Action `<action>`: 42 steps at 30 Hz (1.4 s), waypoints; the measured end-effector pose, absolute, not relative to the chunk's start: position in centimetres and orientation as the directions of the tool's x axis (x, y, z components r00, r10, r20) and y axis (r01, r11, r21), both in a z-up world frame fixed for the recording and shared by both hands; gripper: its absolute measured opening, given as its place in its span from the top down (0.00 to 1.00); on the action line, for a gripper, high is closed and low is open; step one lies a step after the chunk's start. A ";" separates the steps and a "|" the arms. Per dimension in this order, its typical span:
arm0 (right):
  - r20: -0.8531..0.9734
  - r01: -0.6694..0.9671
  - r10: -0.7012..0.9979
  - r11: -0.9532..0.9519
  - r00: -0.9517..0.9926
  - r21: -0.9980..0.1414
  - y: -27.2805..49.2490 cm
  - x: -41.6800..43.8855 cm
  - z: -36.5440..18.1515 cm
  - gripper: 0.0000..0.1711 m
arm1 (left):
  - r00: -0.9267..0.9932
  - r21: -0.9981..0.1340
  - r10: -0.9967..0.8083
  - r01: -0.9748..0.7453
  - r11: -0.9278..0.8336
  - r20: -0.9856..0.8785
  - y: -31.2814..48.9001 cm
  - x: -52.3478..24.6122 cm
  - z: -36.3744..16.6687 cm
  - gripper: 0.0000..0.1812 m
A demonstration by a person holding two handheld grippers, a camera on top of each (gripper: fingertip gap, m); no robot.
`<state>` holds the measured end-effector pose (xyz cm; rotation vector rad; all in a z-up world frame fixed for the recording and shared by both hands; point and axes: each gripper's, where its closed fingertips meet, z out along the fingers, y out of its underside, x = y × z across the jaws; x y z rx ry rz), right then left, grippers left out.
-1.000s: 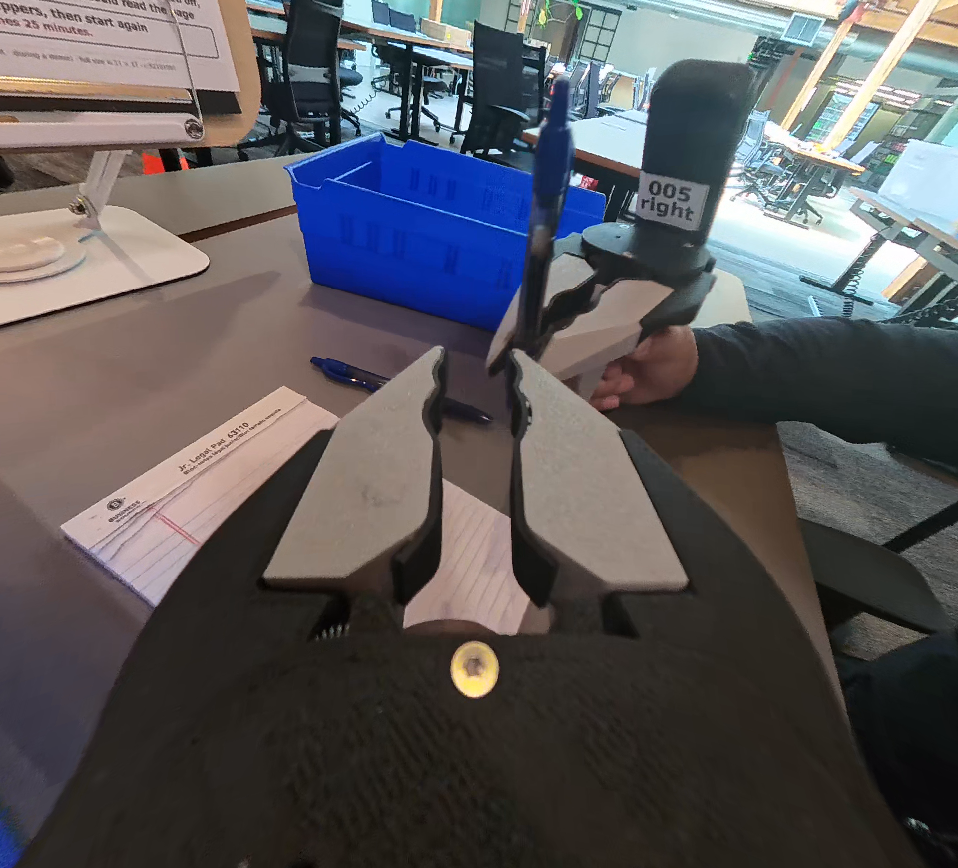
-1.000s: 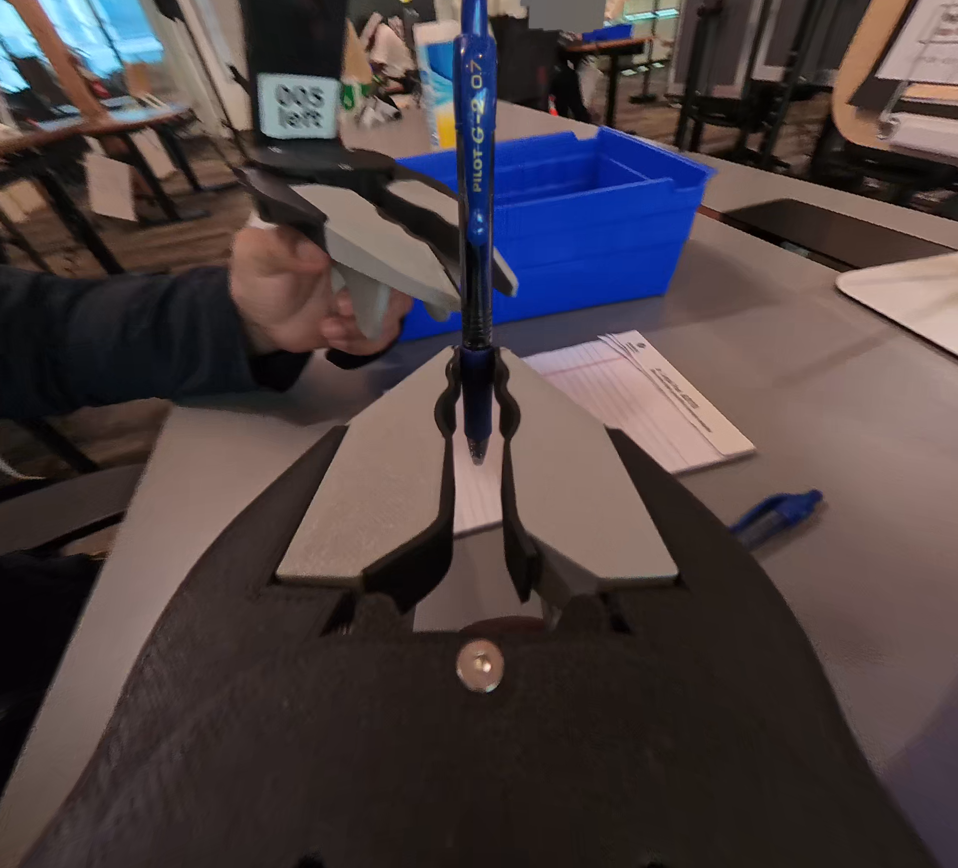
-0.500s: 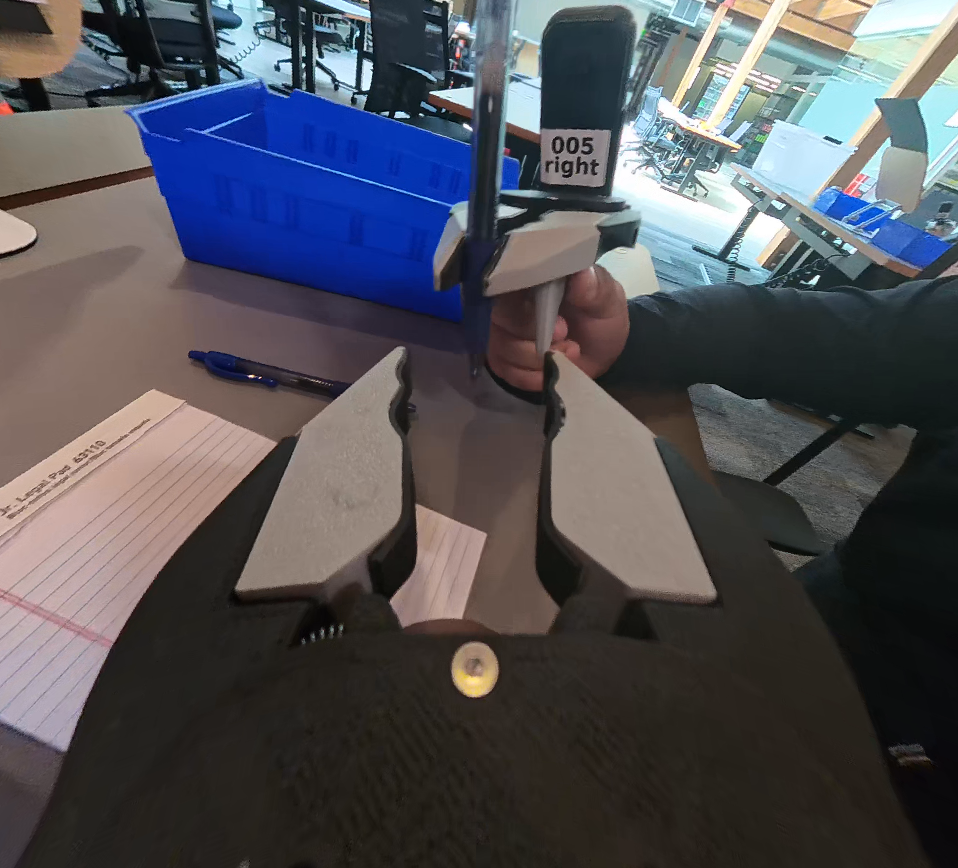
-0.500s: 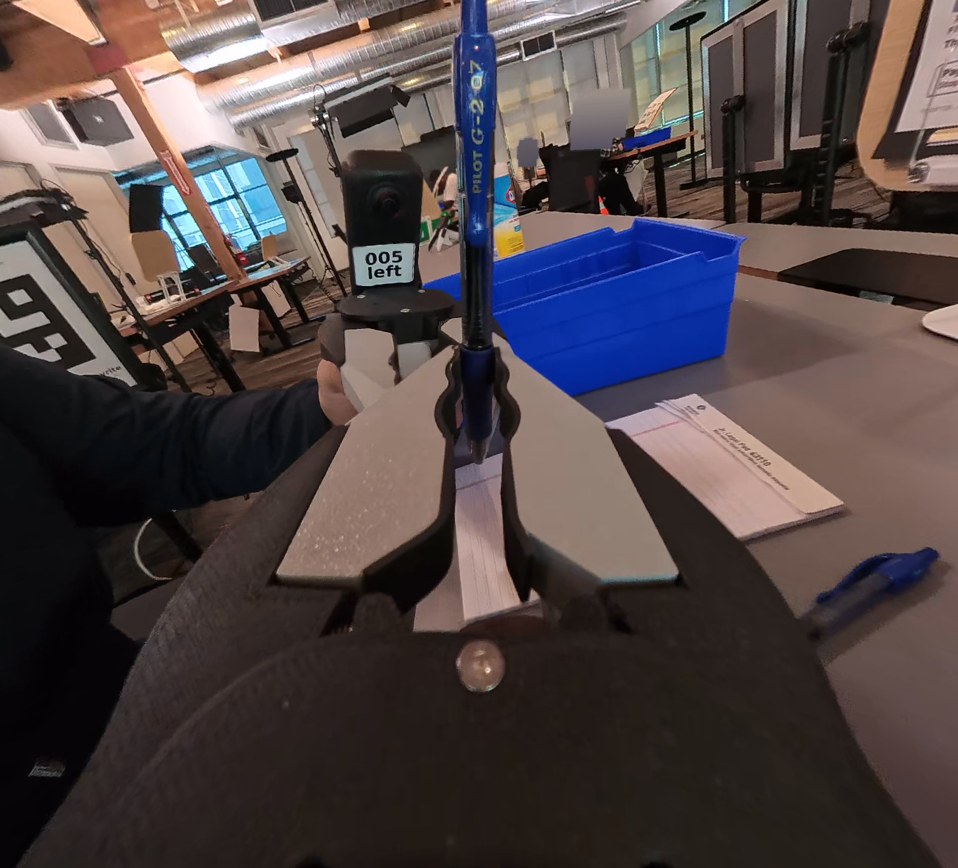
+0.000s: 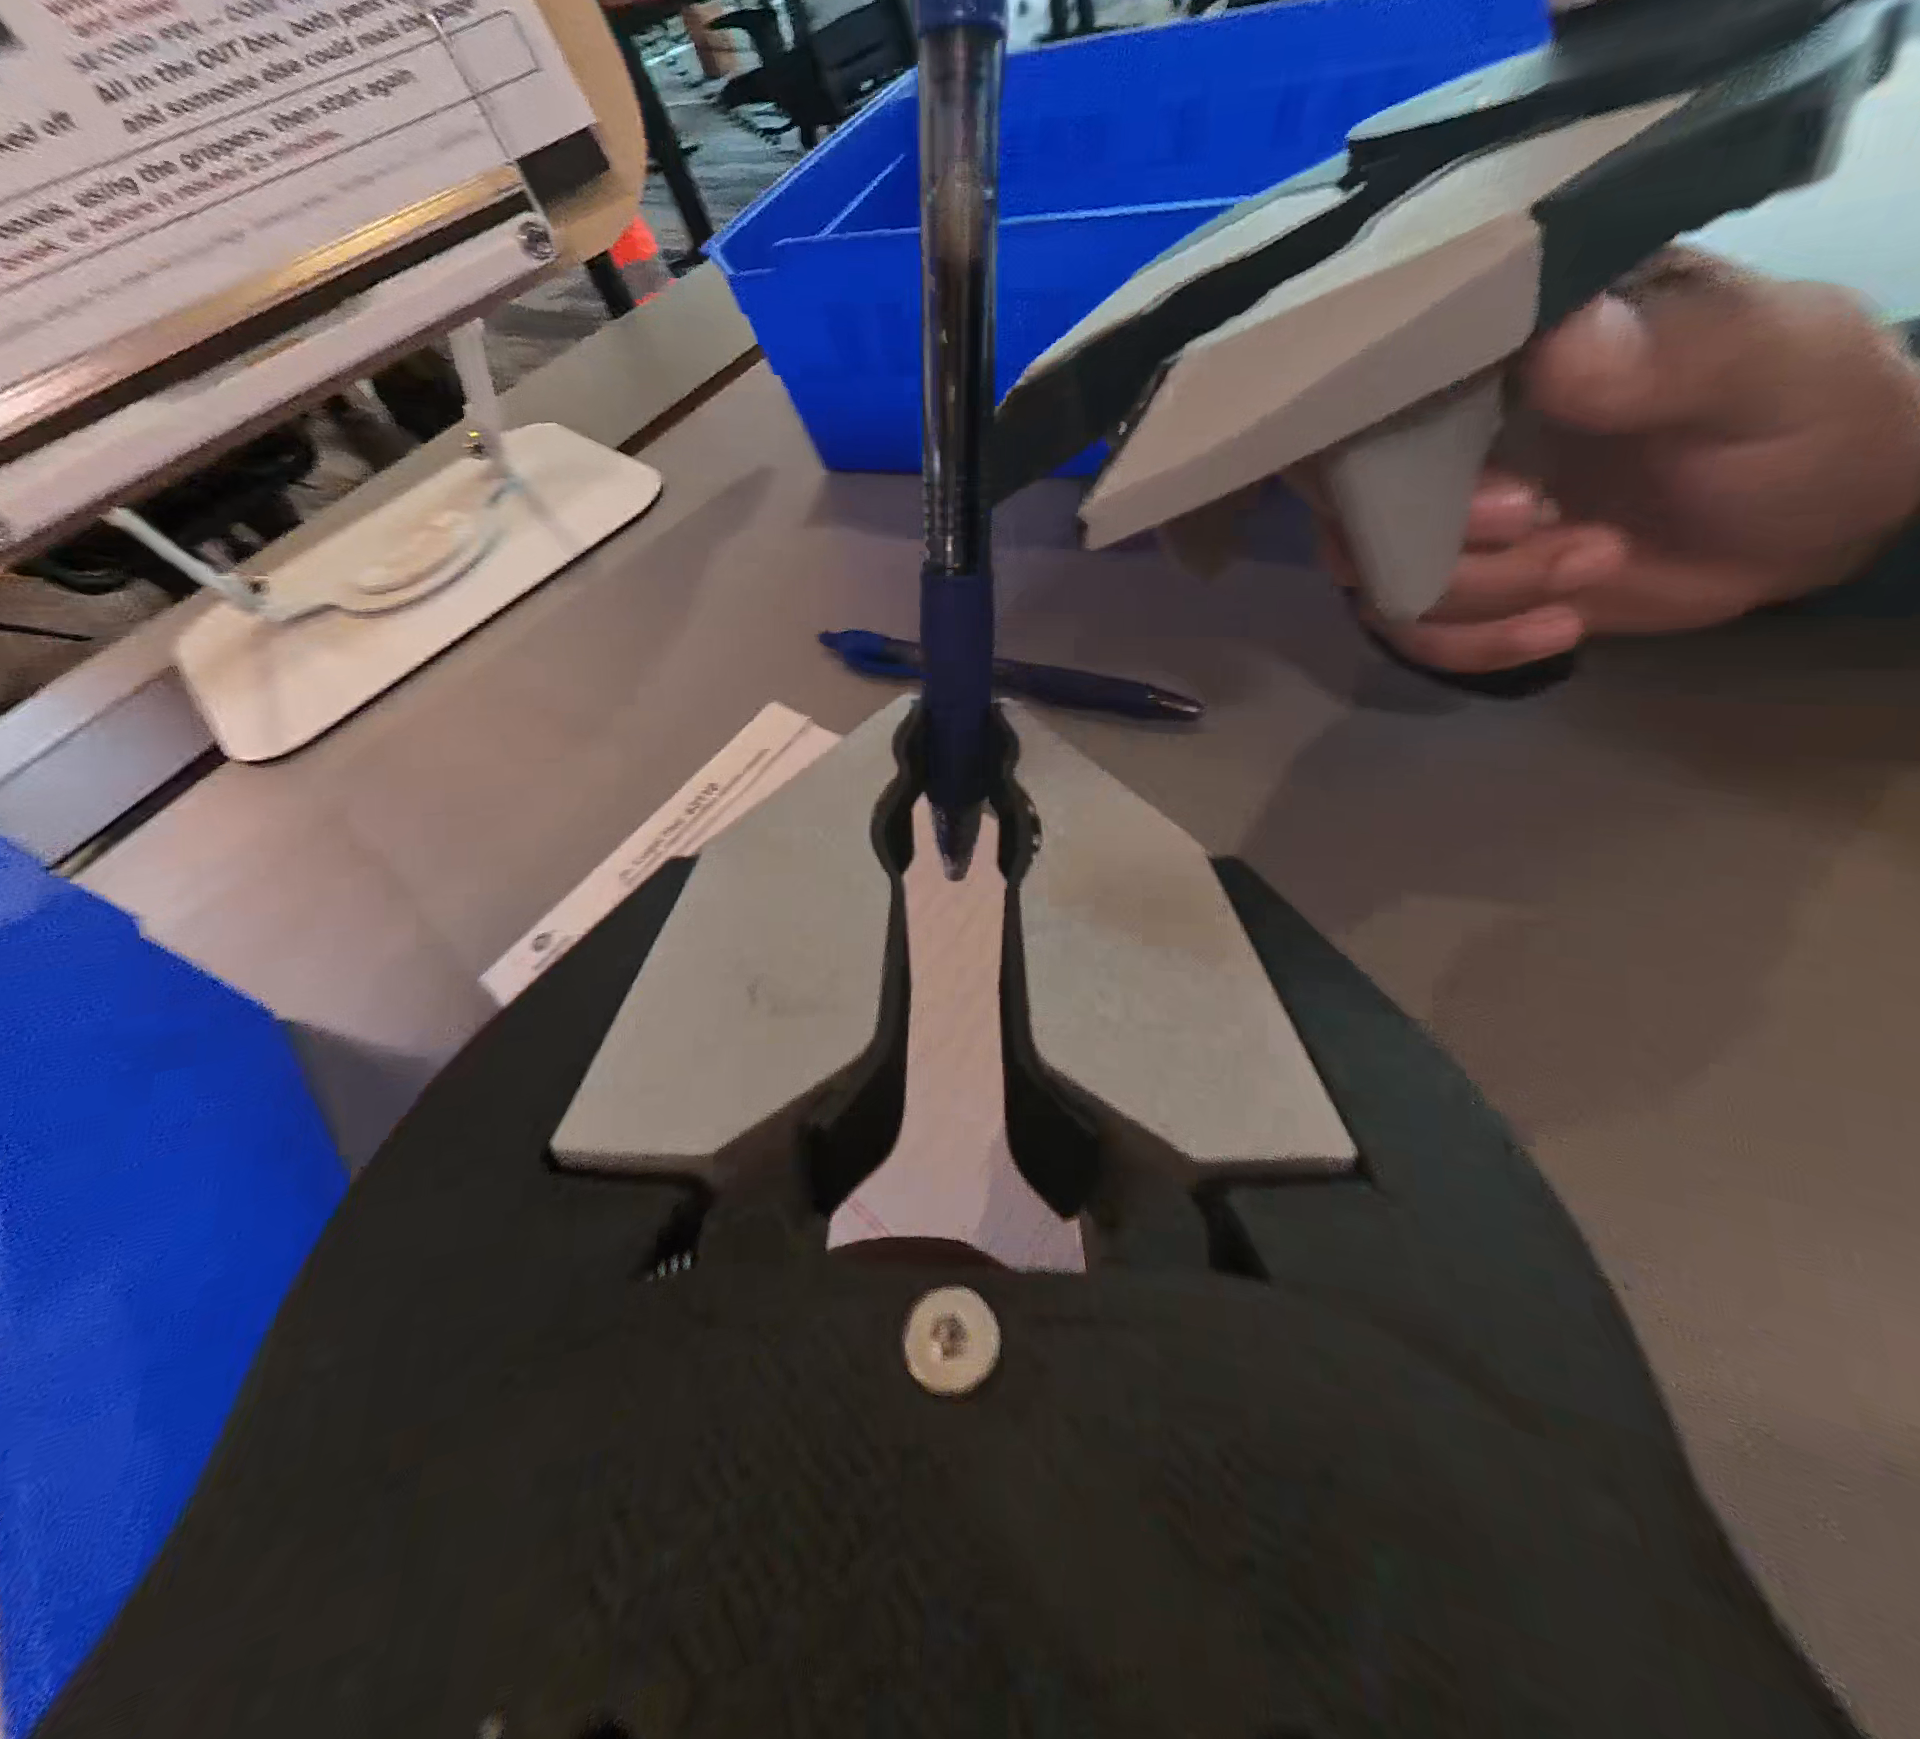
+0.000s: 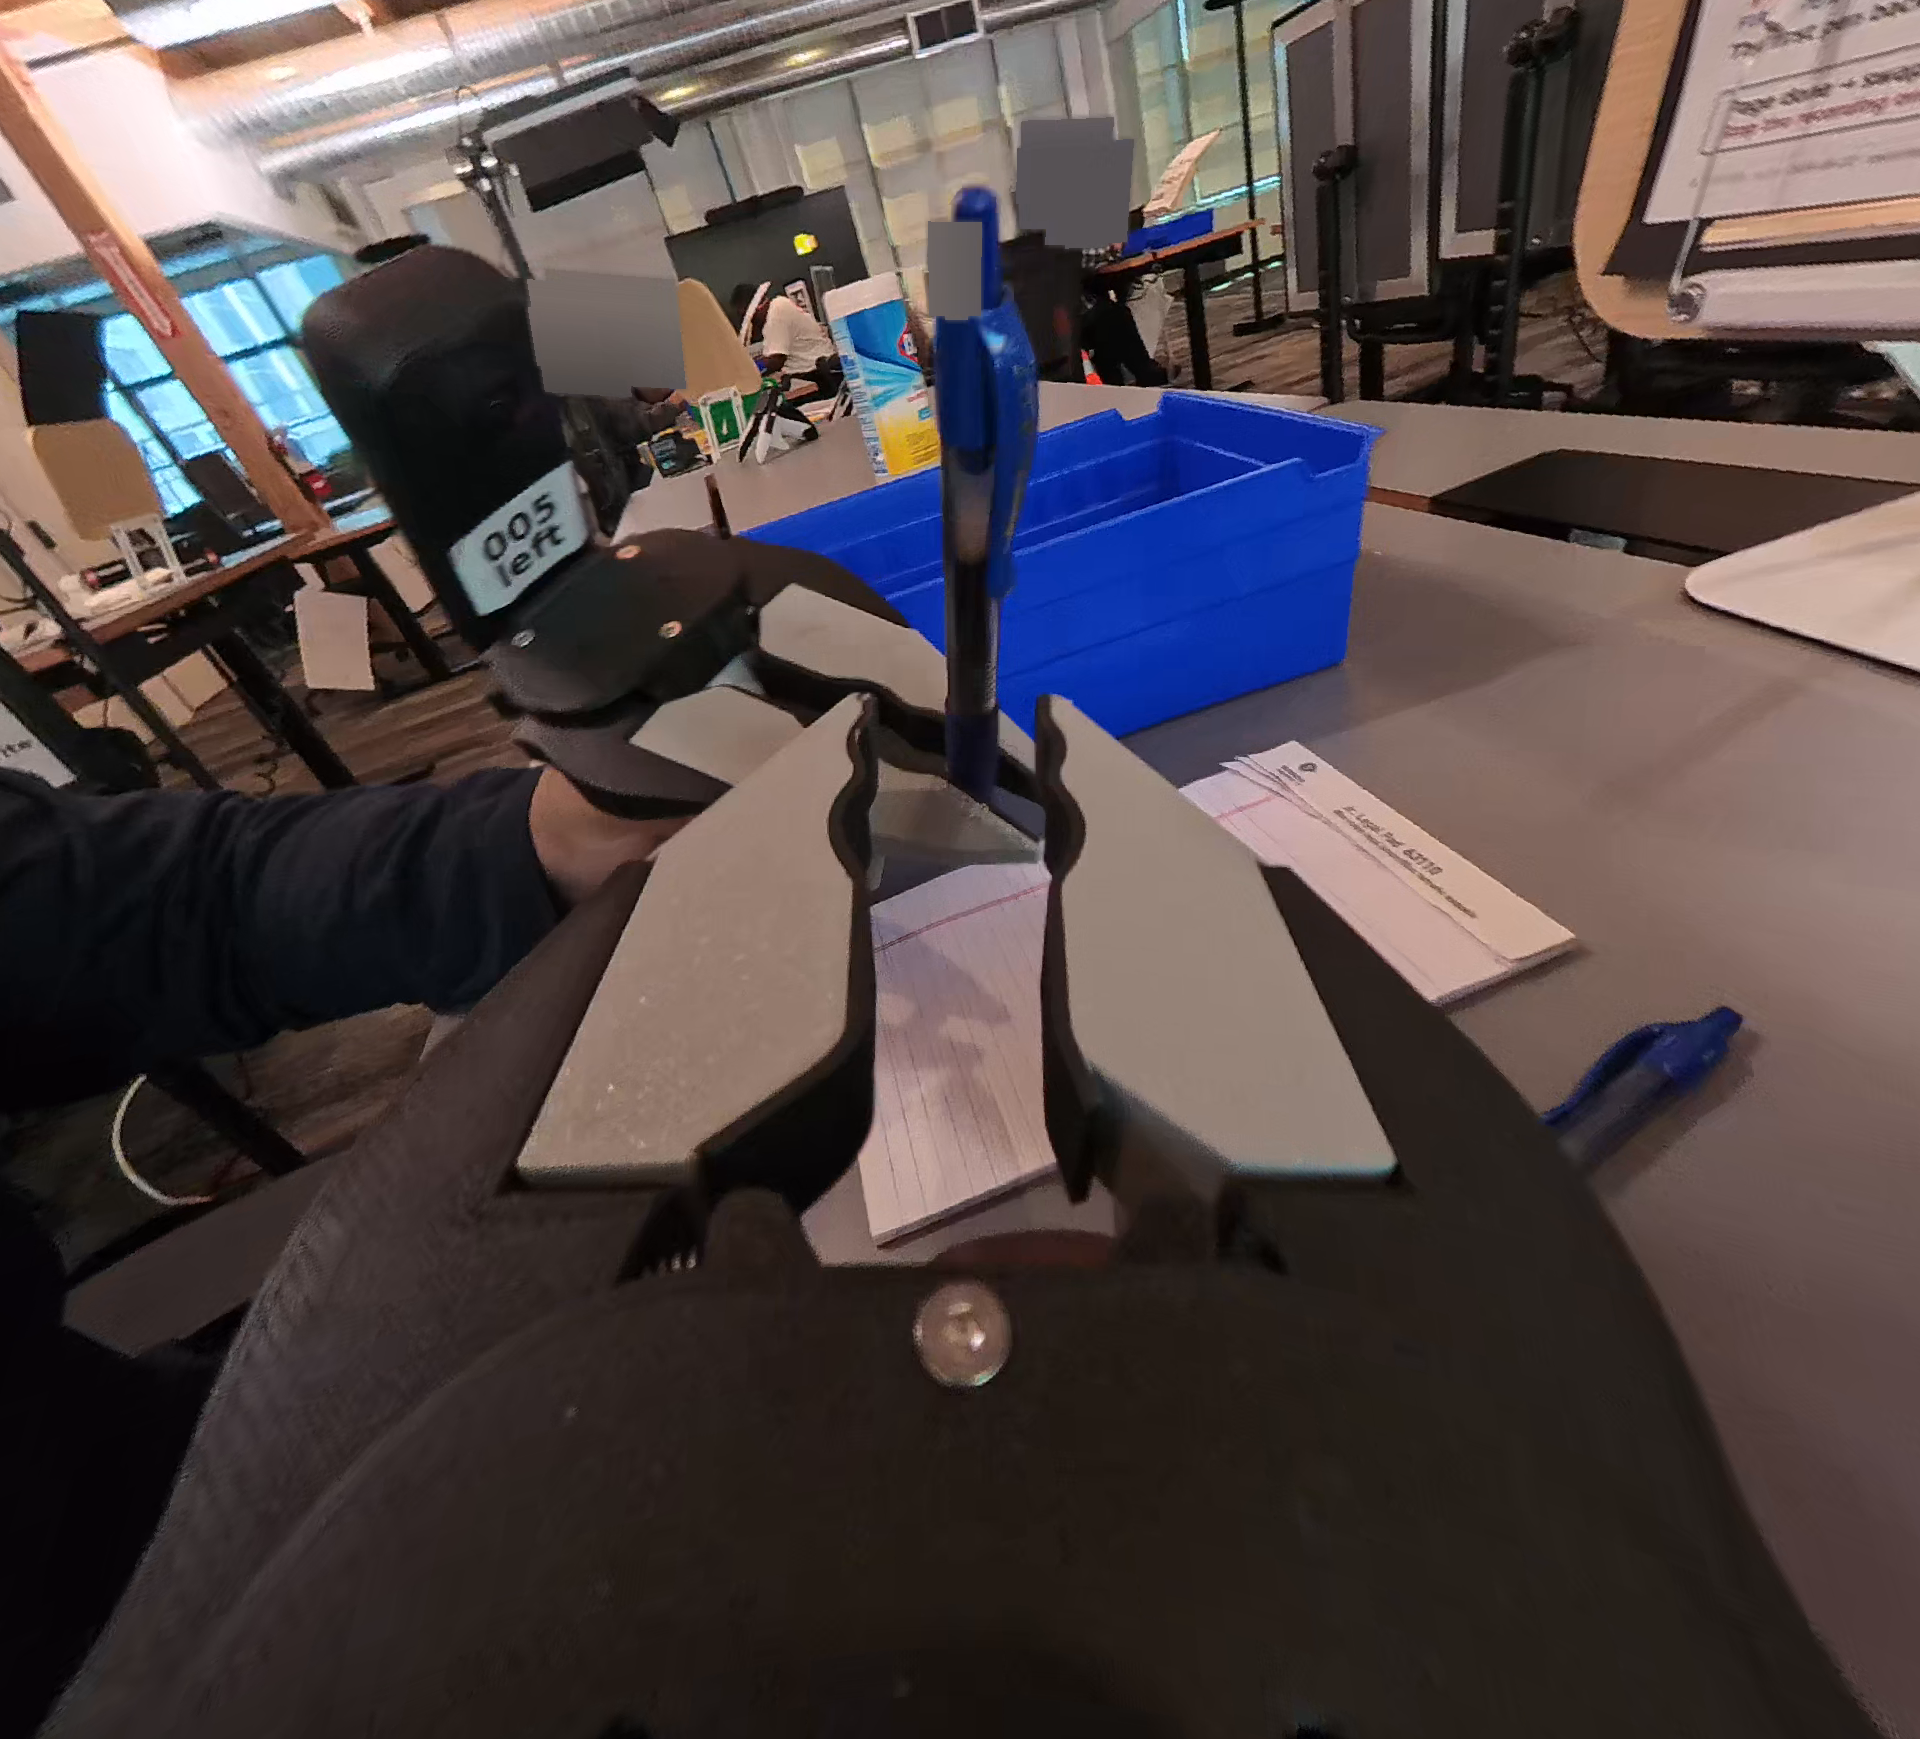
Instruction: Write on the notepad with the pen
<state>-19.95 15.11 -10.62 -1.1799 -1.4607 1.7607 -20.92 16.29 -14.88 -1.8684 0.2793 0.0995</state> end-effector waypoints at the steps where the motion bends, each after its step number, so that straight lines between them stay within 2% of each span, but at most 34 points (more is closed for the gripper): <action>1: -0.282 0.118 0.846 -0.257 -0.452 -0.959 15.2 -20.0 -10.7 0.83 | 0.963 -0.915 -0.126 -0.267 -0.302 -0.239 16.3 -21.1 -15.1 0.96; 7: -0.327 0.168 0.847 -0.282 -0.419 -0.945 15.4 -20.6 -11.6 0.81 | 0.888 -0.818 -0.041 -0.439 -0.371 -0.458 16.5 -22.2 -16.1 0.95; 9: -0.340 0.180 0.848 -0.291 -0.405 -0.940 15.5 -20.8 -11.9 0.86 | 0.860 -0.790 -0.022 -0.478 -0.383 -0.510 16.5 -22.3 -16.0 0.95; 11: -0.352 0.190 0.841 -0.299 -0.411 -0.935 15.6 -20.7 -12.0 0.96 | 0.848 -0.777 -0.036 -0.499 -0.384 -0.528 16.5 -21.9 -16.1 0.95; 13: -0.361 0.202 0.832 -0.301 -0.422 -0.932 15.6 -20.6 -12.1 0.96 | 0.847 -0.774 -0.043 -0.504 -0.383 -0.530 16.6 -21.7 -16.2 0.95; 17: -0.355 0.210 0.818 -0.290 -0.452 -0.934 15.6 -20.3 -12.1 0.96 | 0.890 -0.817 -0.124 -0.453 -0.357 -0.440 16.5 -20.5 -16.6 0.91; 24: -0.209 0.177 0.774 -0.126 -0.598 -0.976 13.5 -18.7 -11.7 0.97 | 0.935 -0.915 -0.315 -0.263 -0.305 -0.164 15.9 -17.6 -16.1 0.84; 27: -0.164 0.164 0.718 -0.071 -0.676 -0.984 12.3 -17.6 -11.7 0.97 | 0.910 -0.940 -0.415 -0.163 -0.298 -0.026 15.3 -16.1 -15.6 0.84; 28: -0.154 0.160 0.709 -0.058 -0.689 -0.985 12.1 -17.4 -11.7 0.97 | 0.894 -0.948 -0.447 -0.130 -0.292 0.015 15.0 -15.7 -15.2 0.87; 29: -0.147 0.156 0.699 -0.051 -0.700 -0.986 12.0 -17.1 -11.6 0.97 | 0.872 -0.953 -0.487 -0.100 -0.286 0.055 14.7 -15.1 -14.8 0.94; 32: -0.148 0.155 0.683 -0.052 -0.715 -0.987 11.9 -16.9 -11.4 0.97 | 0.840 -0.956 -0.531 -0.058 -0.288 0.109 14.3 -14.6 -14.3 0.96; 36: -0.161 0.200 0.776 -0.046 -0.610 -0.979 13.4 -18.5 -12.5 0.94 | 0.924 -0.934 -0.381 -0.148 -0.325 -0.013 15.5 -17.0 -15.8 0.96; 38: -0.209 0.223 0.796 -0.095 -0.568 -0.970 14.0 -19.1 -12.6 0.88 | 0.957 -0.916 -0.272 -0.194 -0.350 -0.099 16.1 -18.9 -16.4 0.96; 42: -0.306 0.266 0.811 -0.193 -0.499 -0.945 14.9 -19.8 -12.6 0.85 | 0.962 -0.880 -0.156 -0.267 -0.393 -0.222 16.4 -21.0 -17.0 0.96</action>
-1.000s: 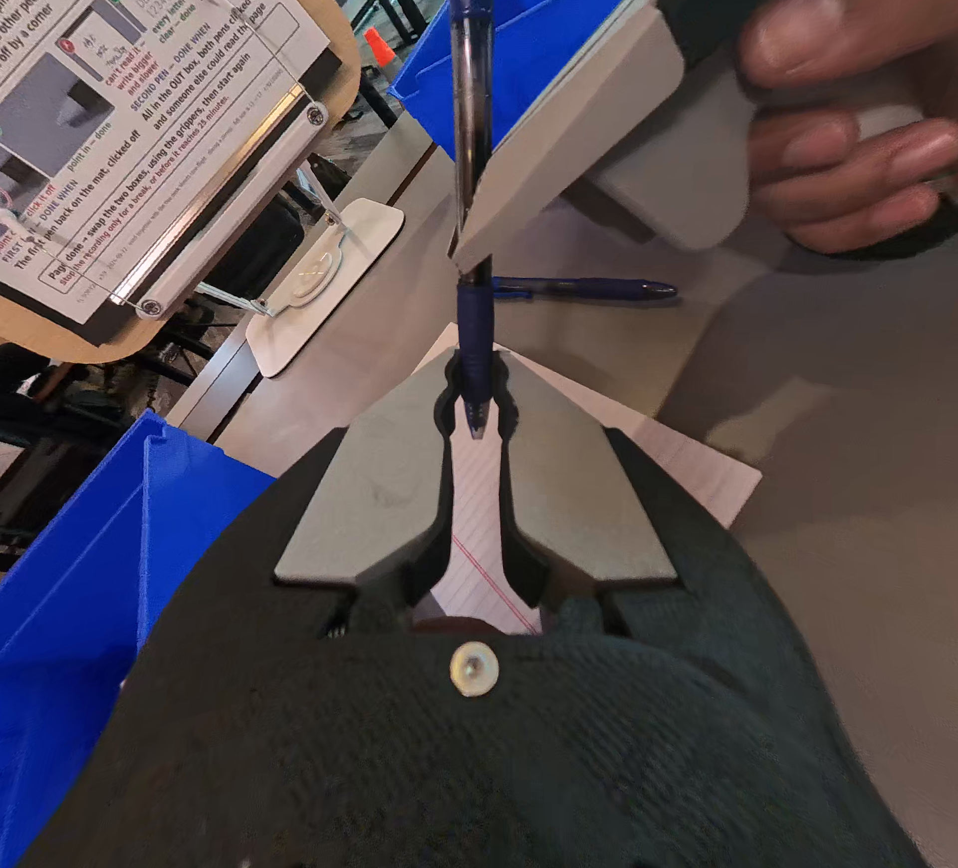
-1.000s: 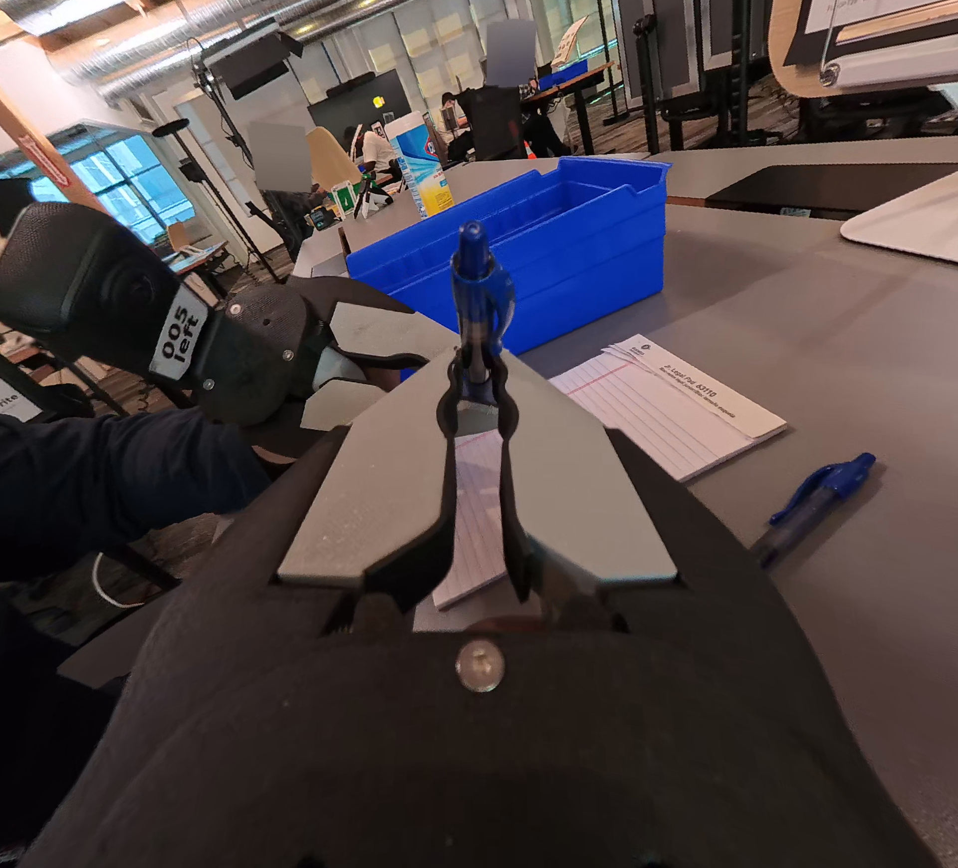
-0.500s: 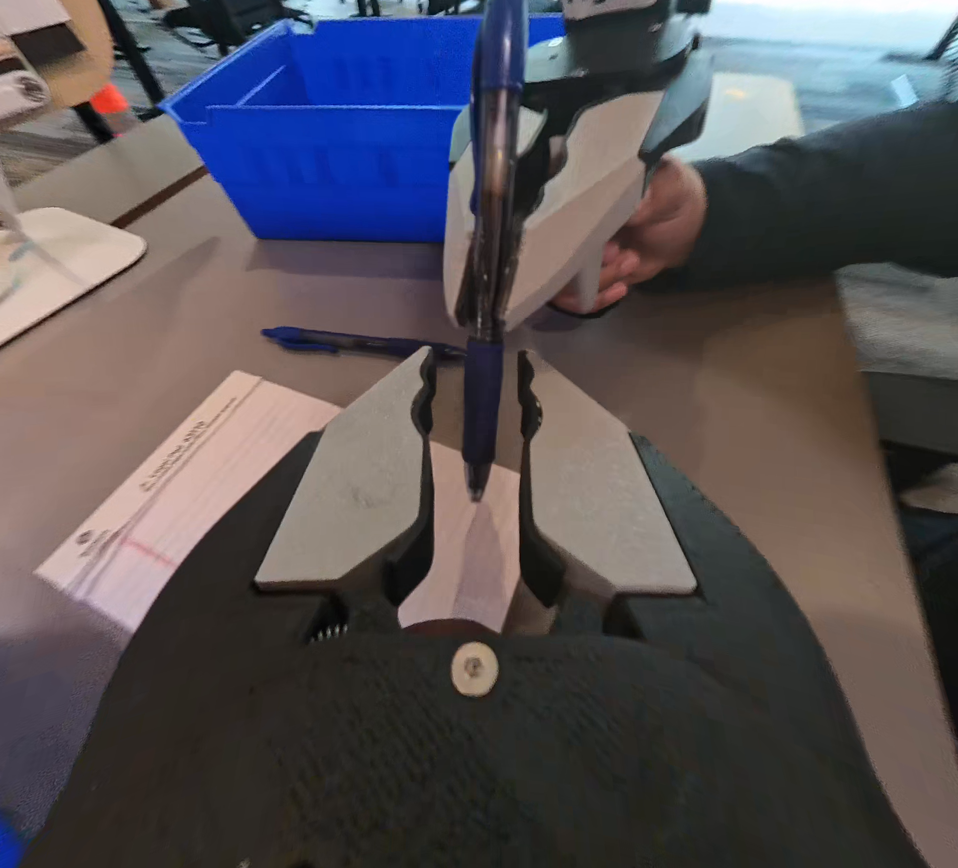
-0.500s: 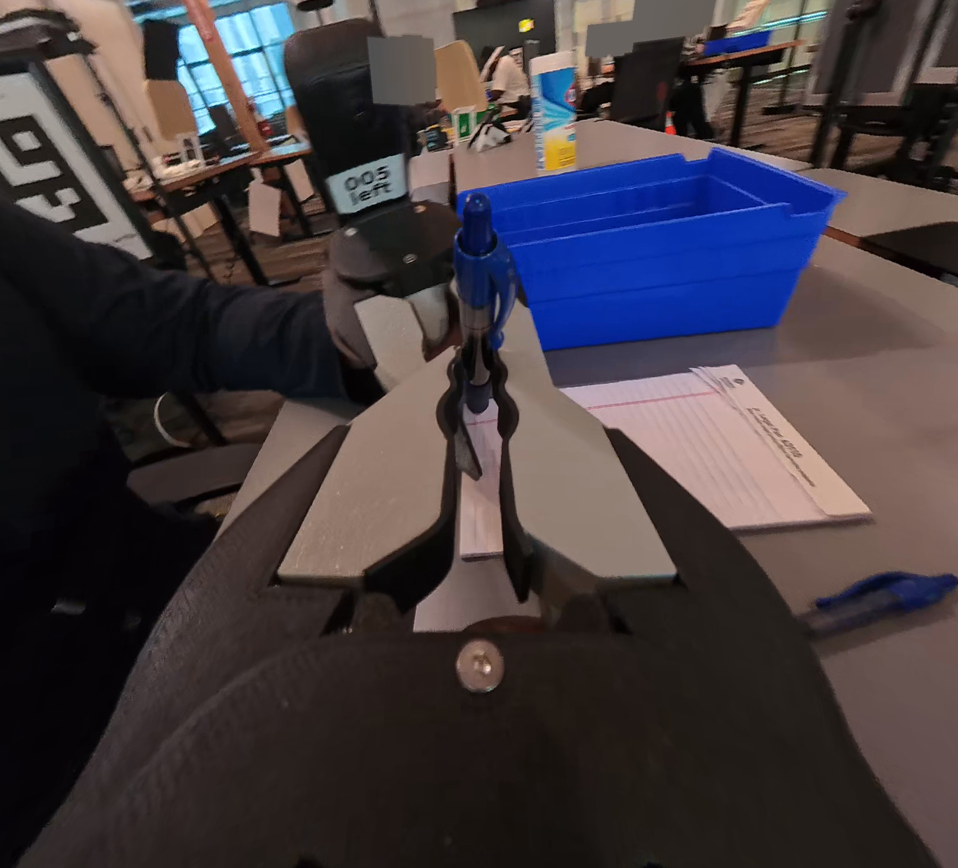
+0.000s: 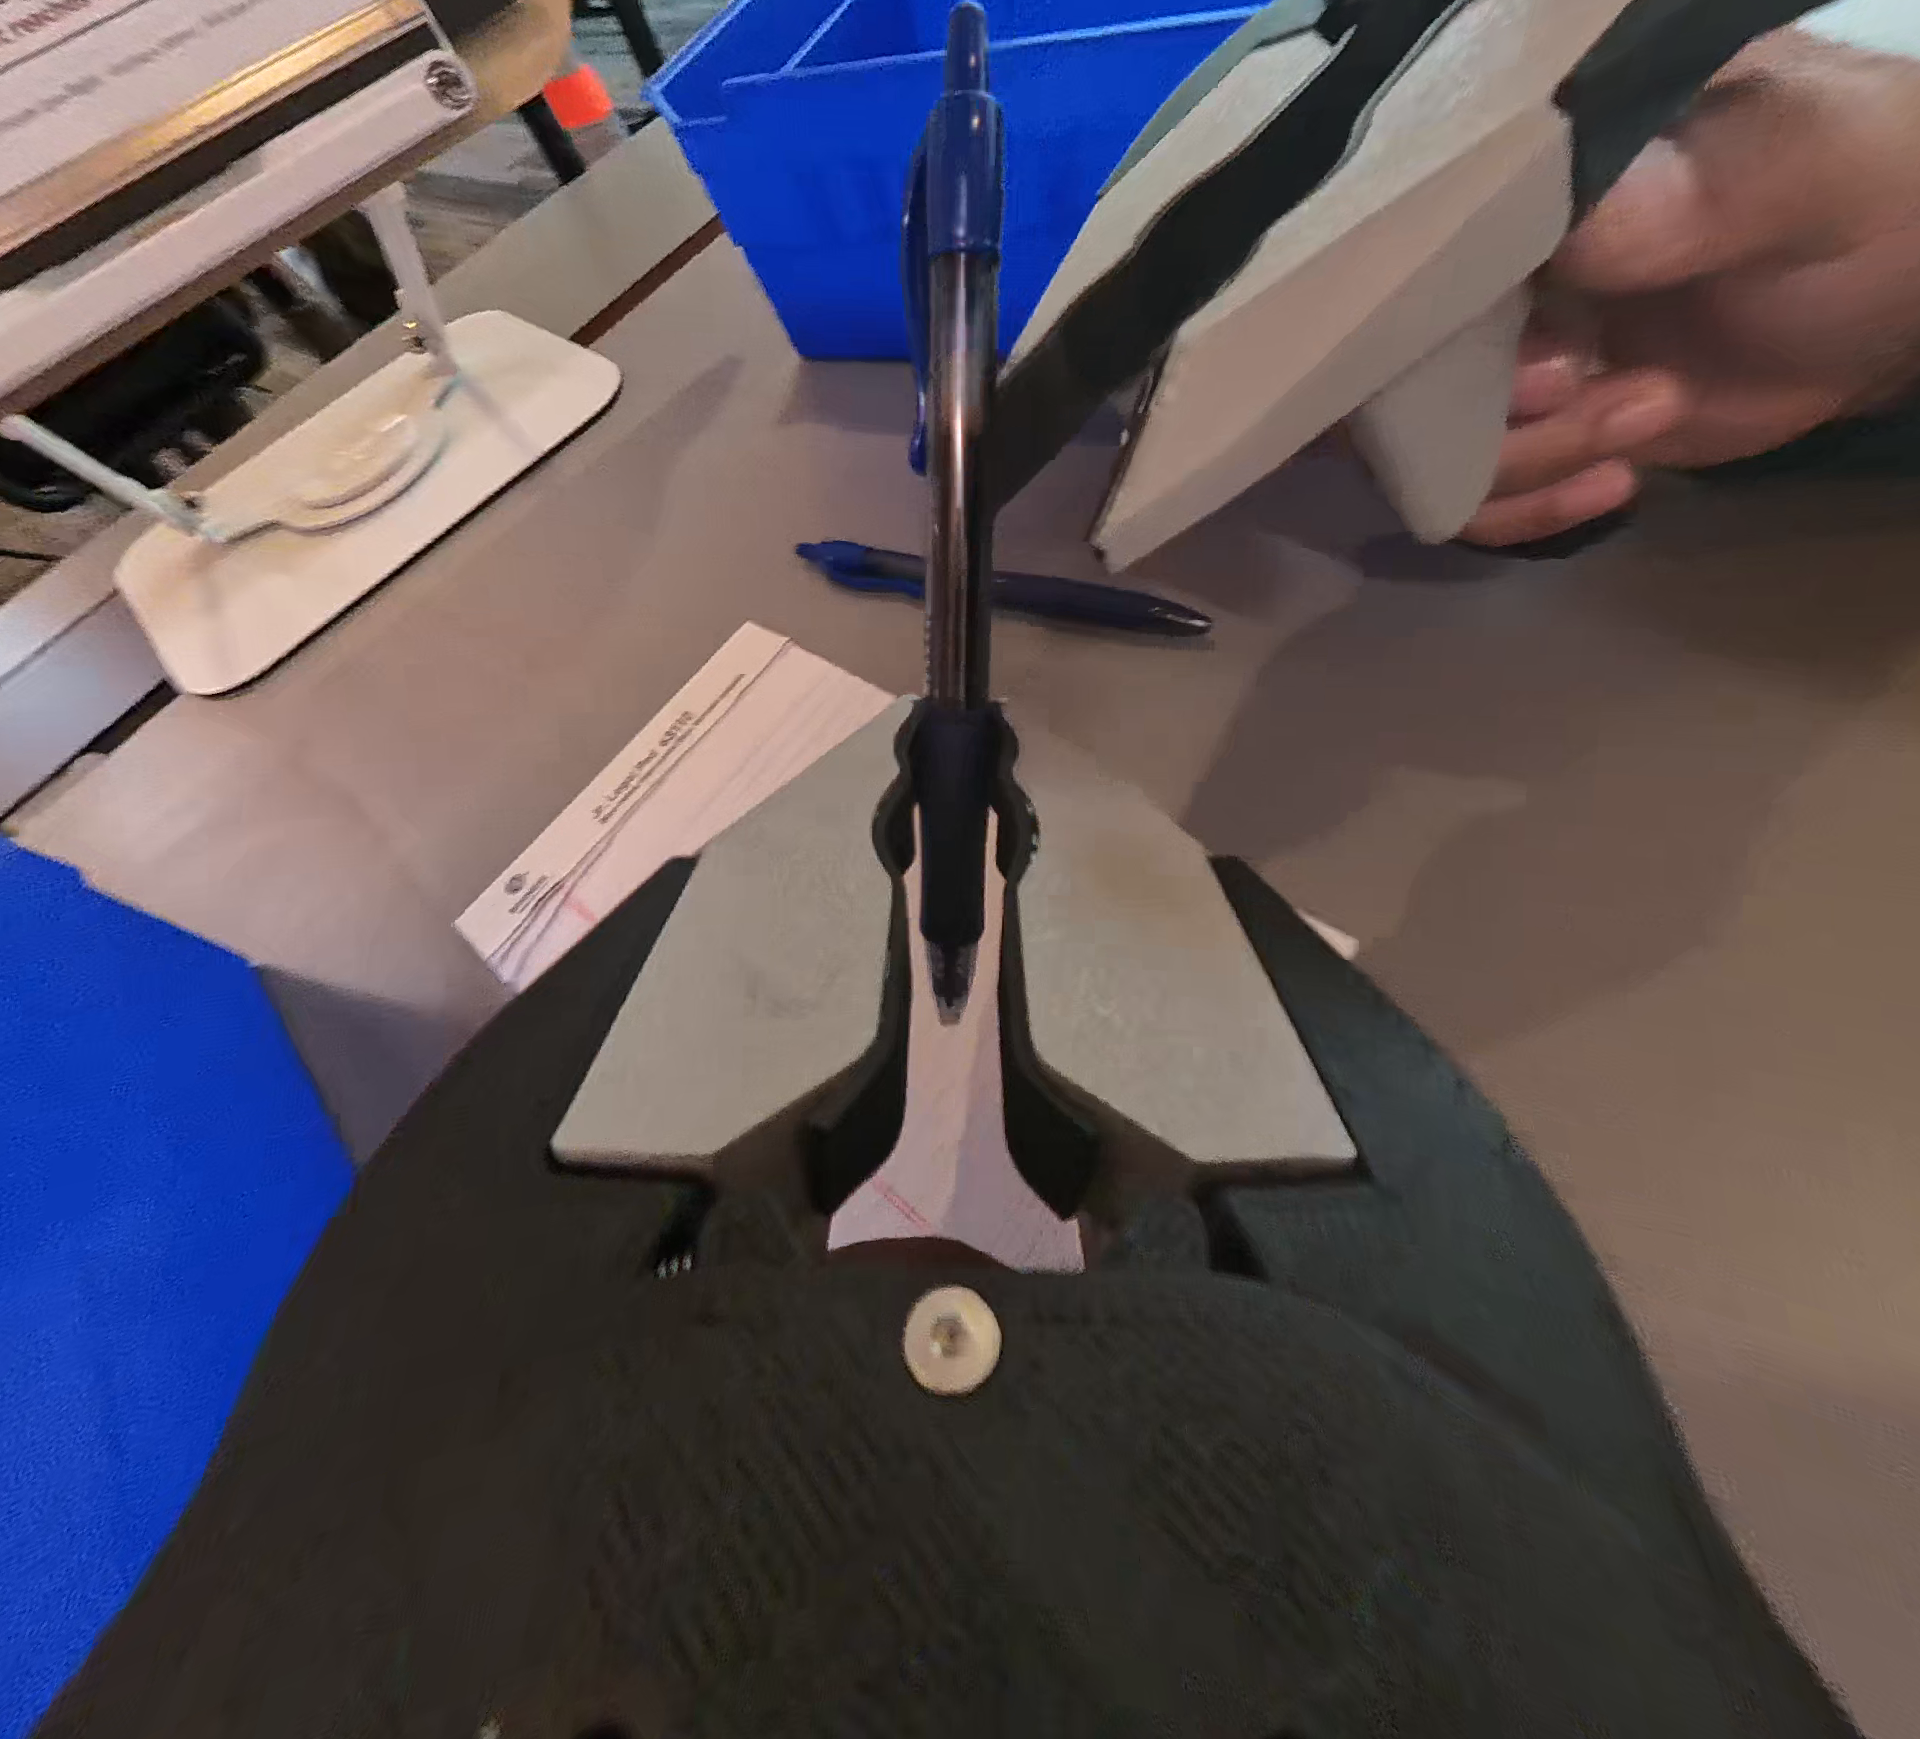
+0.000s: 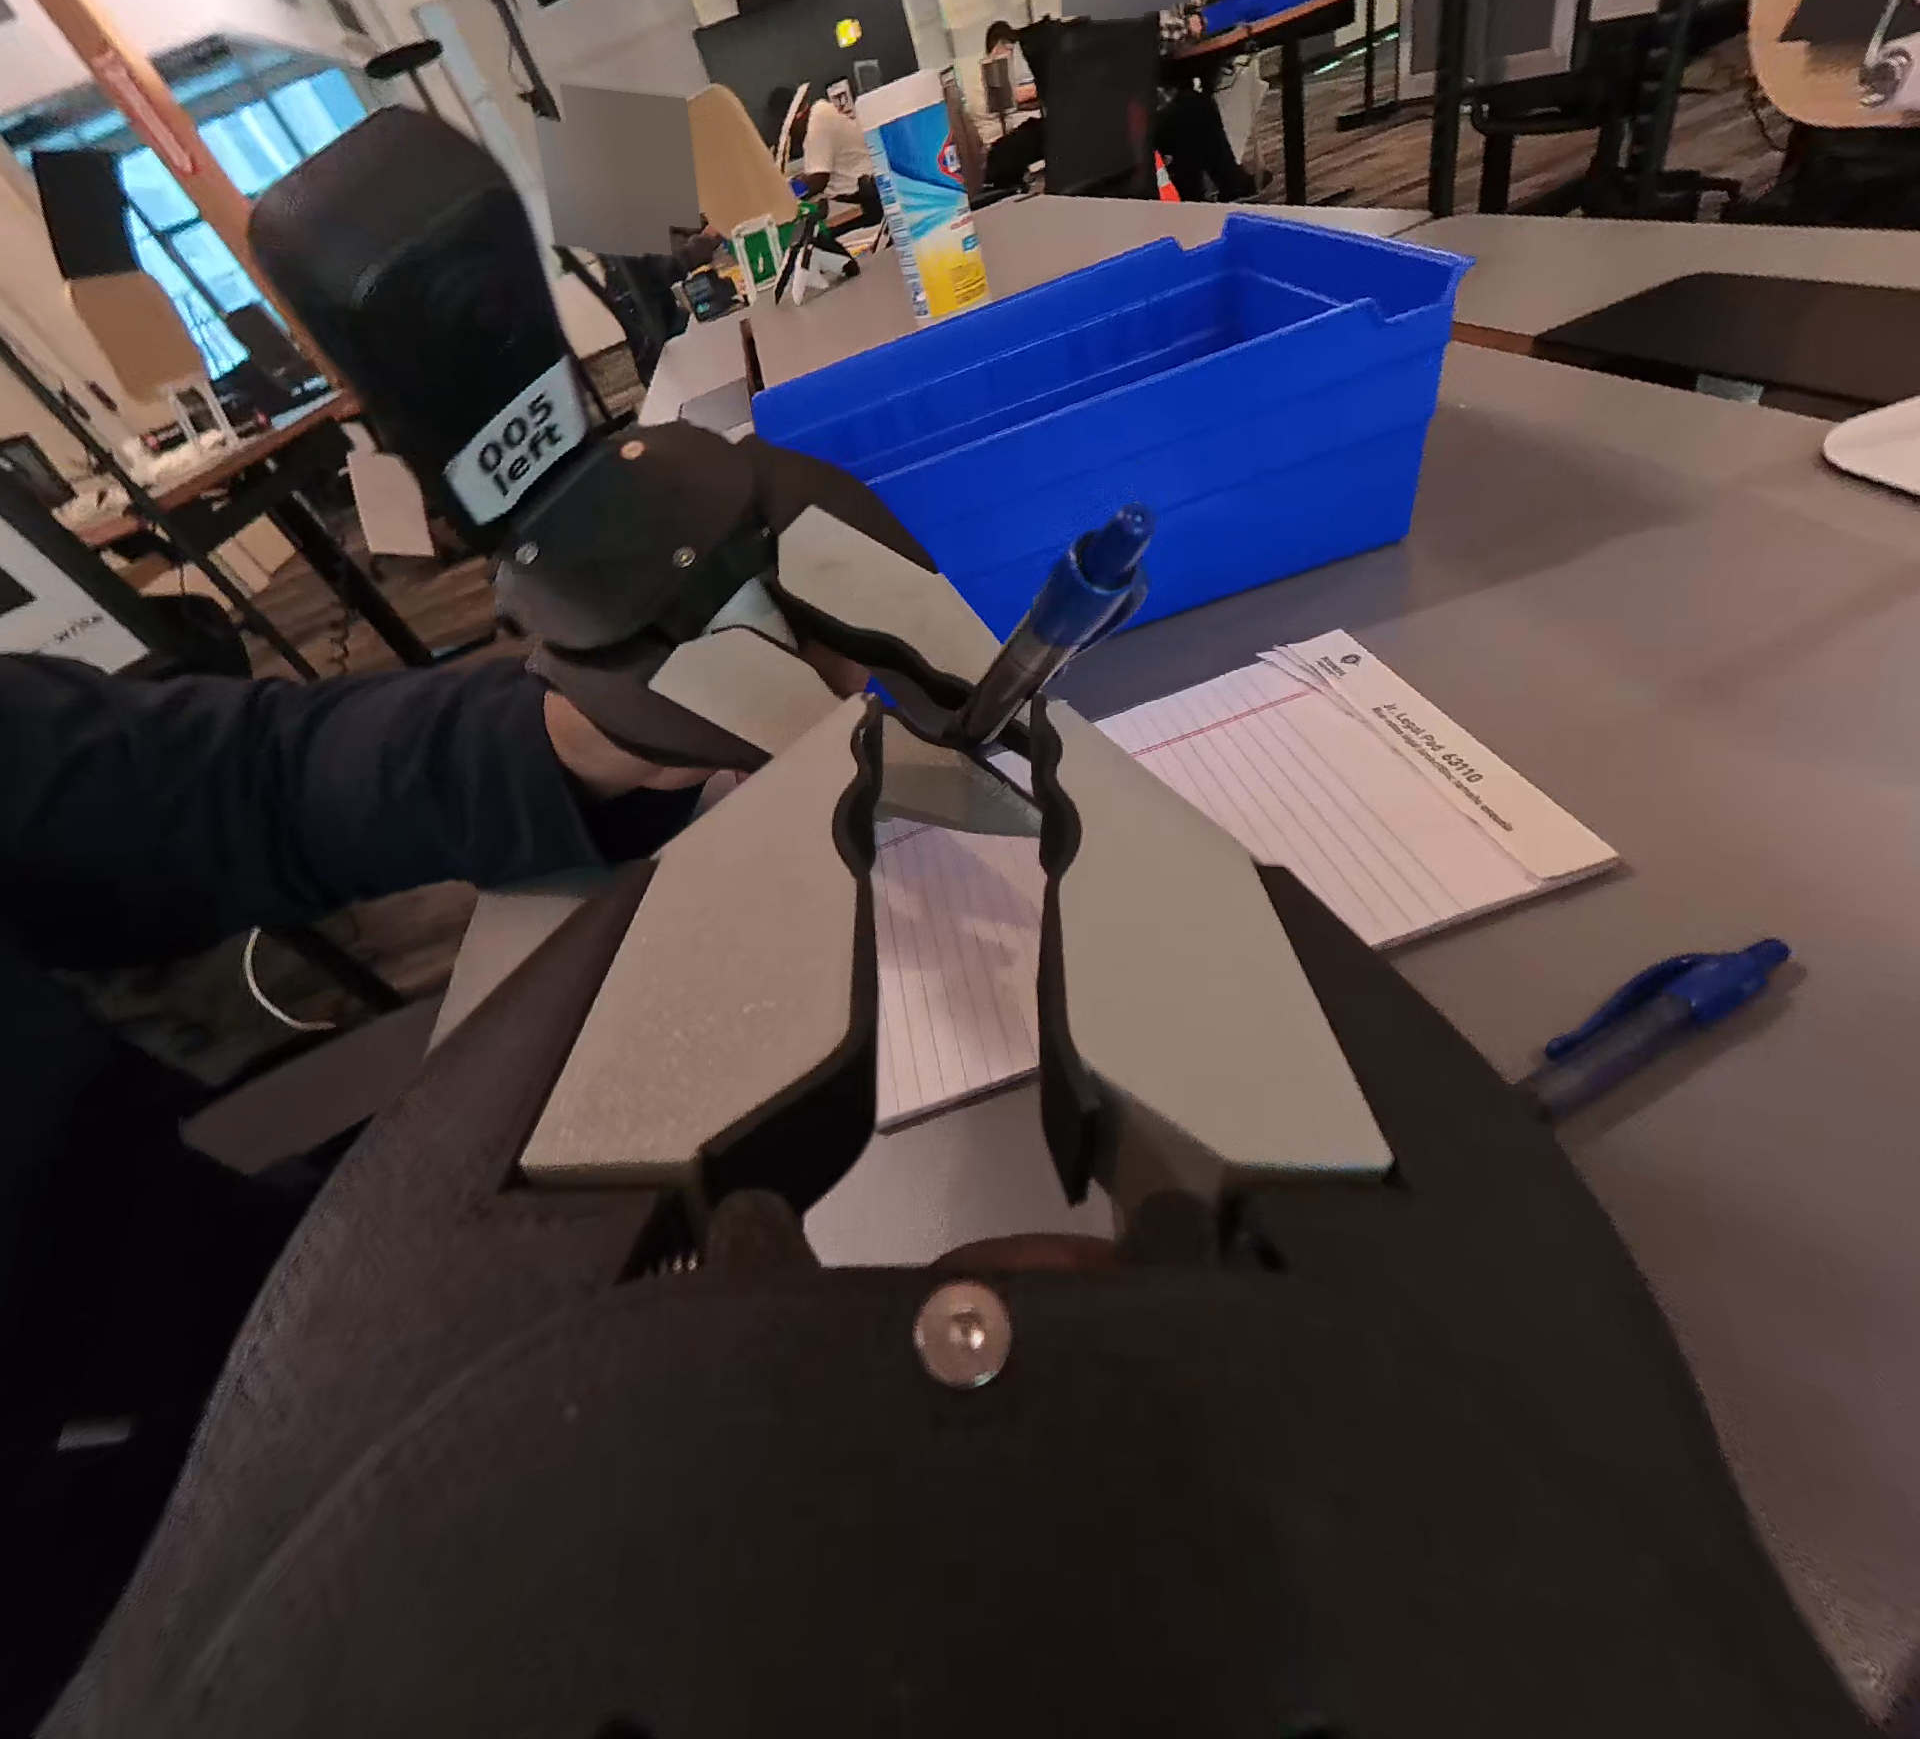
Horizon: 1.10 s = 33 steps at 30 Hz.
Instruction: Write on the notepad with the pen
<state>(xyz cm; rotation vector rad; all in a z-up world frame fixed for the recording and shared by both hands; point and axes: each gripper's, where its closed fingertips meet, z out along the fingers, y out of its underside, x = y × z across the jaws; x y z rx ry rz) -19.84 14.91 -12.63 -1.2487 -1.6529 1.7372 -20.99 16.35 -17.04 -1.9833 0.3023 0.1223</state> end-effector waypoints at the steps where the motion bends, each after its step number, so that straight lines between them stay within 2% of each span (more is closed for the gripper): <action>1: -0.321 0.270 0.816 -0.210 -0.480 -0.940 15.1 -20.0 -12.6 0.85 | 0.956 -0.865 -0.135 -0.294 -0.407 -0.262 16.4 -21.4 -17.2 0.96; 4: -0.355 0.289 0.824 -0.244 -0.442 -0.926 15.6 -20.3 -12.9 0.85 | 0.923 -0.818 -0.086 -0.374 -0.437 -0.376 16.5 -22.2 -17.6 0.96; 7: -0.381 0.296 0.821 -0.271 -0.424 -0.916 15.9 -20.5 -13.1 0.92 | 0.887 -0.772 -0.076 -0.436 -0.462 -0.455 16.5 -22.4 -18.0 0.96; 12: -0.425 0.311 0.792 -0.310 -0.439 -0.898 16.1 -20.4 -13.2 0.96 | 0.838 -0.722 -0.066 -0.504 -0.474 -0.542 16.5 -22.5 -18.0 0.96; 23: -0.307 0.273 0.800 -0.187 -0.516 -0.944 15.1 -19.6 -12.8 0.96 | 0.934 -0.844 -0.184 -0.355 -0.402 -0.306 16.2 -20.4 -17.6 0.94; 25: -0.294 0.265 0.794 -0.173 -0.533 -0.949 14.8 -19.4 -12.7 0.96 | 0.941 -0.859 -0.215 -0.327 -0.393 -0.260 16.1 -19.9 -17.6 0.96; 29: -0.245 0.244 0.776 -0.121 -0.581 -0.962 14.3 -18.8 -12.4 0.96 | 0.937 -0.882 -0.321 -0.266 -0.389 -0.141 15.8 -18.0 -17.8 0.94; 33: -0.219 0.233 0.762 -0.092 -0.610 -0.968 14.2 -18.3 -12.3 0.96 | 0.934 -0.895 -0.338 -0.248 -0.370 -0.119 15.7 -17.8 -17.3 0.96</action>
